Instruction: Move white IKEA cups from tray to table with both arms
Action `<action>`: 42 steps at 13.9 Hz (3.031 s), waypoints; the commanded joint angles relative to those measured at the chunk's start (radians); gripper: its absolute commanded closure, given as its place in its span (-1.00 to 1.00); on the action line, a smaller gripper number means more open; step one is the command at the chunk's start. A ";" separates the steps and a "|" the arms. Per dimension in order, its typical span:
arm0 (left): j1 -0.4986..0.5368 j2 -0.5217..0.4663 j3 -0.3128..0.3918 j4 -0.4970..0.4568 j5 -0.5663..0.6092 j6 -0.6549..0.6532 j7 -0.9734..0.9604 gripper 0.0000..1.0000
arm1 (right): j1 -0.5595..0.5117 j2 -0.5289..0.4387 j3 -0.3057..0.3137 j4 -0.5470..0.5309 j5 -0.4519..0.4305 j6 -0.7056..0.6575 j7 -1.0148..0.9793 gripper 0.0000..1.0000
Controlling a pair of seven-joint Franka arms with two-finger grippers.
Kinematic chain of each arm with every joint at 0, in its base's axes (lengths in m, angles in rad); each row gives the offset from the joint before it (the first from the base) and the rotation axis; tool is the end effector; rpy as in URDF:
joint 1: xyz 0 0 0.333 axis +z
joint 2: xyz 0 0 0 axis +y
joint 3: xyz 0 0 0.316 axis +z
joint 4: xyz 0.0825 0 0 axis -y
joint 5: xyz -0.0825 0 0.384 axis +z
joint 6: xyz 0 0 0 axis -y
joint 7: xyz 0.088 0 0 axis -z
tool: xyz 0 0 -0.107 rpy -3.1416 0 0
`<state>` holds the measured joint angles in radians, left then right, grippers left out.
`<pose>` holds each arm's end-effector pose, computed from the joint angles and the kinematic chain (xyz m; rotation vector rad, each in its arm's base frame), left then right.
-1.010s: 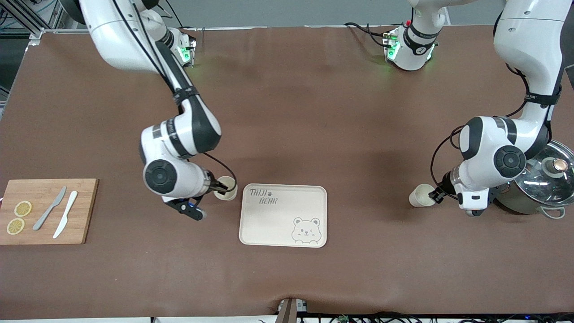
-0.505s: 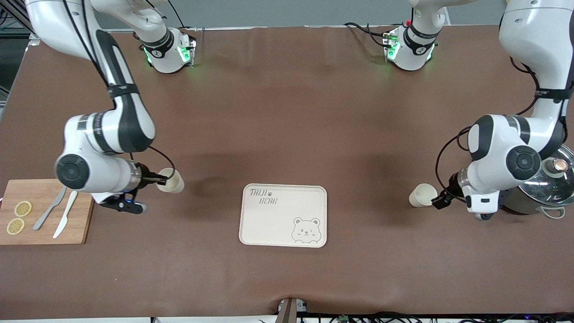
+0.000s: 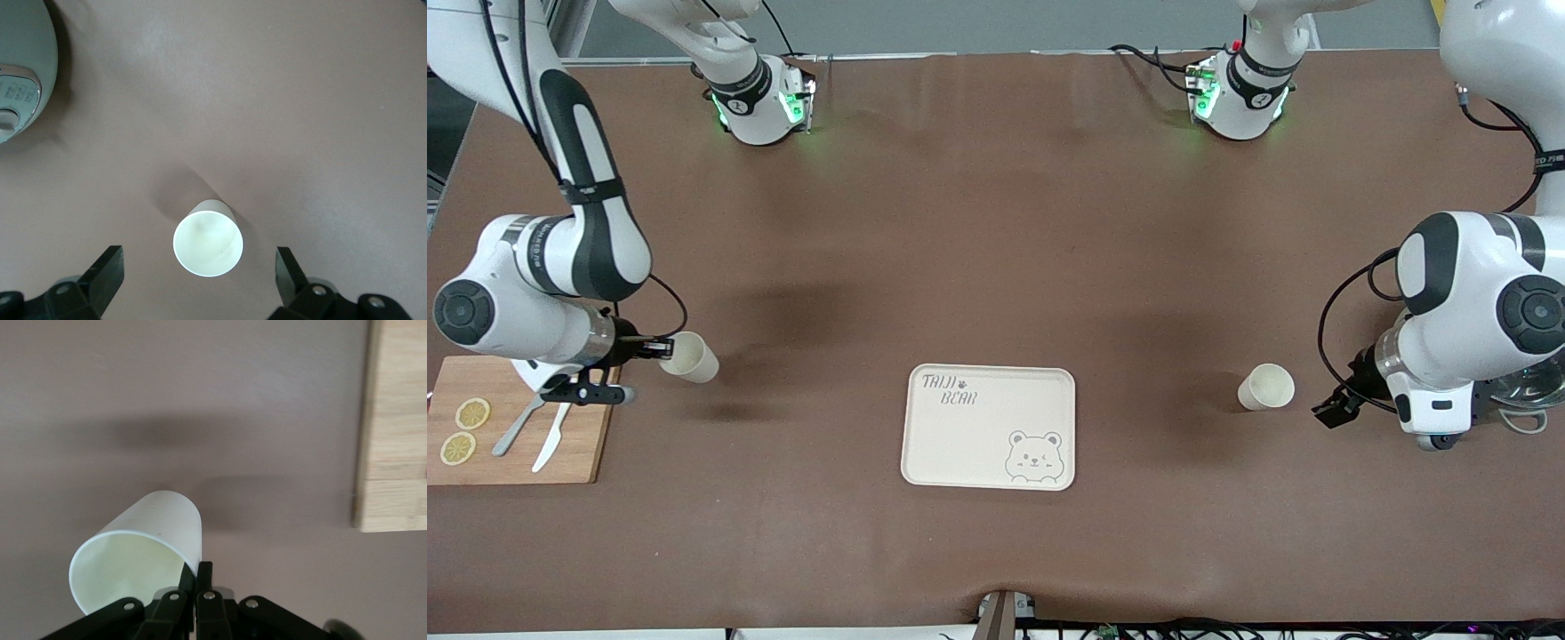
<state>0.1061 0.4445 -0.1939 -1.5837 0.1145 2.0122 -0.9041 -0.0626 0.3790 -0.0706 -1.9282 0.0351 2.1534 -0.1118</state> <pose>0.6765 -0.0360 0.3834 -2.8831 -1.1937 -0.0057 0.5992 -0.0772 0.2806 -3.1121 0.0622 0.2360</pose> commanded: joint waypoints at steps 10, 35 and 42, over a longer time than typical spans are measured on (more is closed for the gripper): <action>0.012 -0.039 0.019 0.145 0.125 -0.173 0.315 -1.00 | -0.074 -0.020 0.023 -0.152 -0.014 0.161 -0.124 -0.99; -0.118 -0.510 0.136 0.081 -0.025 -0.481 0.883 -1.00 | 0.006 -0.248 0.031 0.577 -0.006 -0.639 -0.108 -1.00; -0.220 -0.561 0.194 -0.008 -0.087 -0.481 0.883 -1.00 | 0.040 -0.471 0.046 0.364 -0.024 -0.672 0.069 -1.00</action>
<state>-0.0900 -0.0876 -0.0042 -1.5482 0.0457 1.5291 -0.0368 -0.0481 -0.0501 -0.0358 -1.5034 0.0347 1.4651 -0.0925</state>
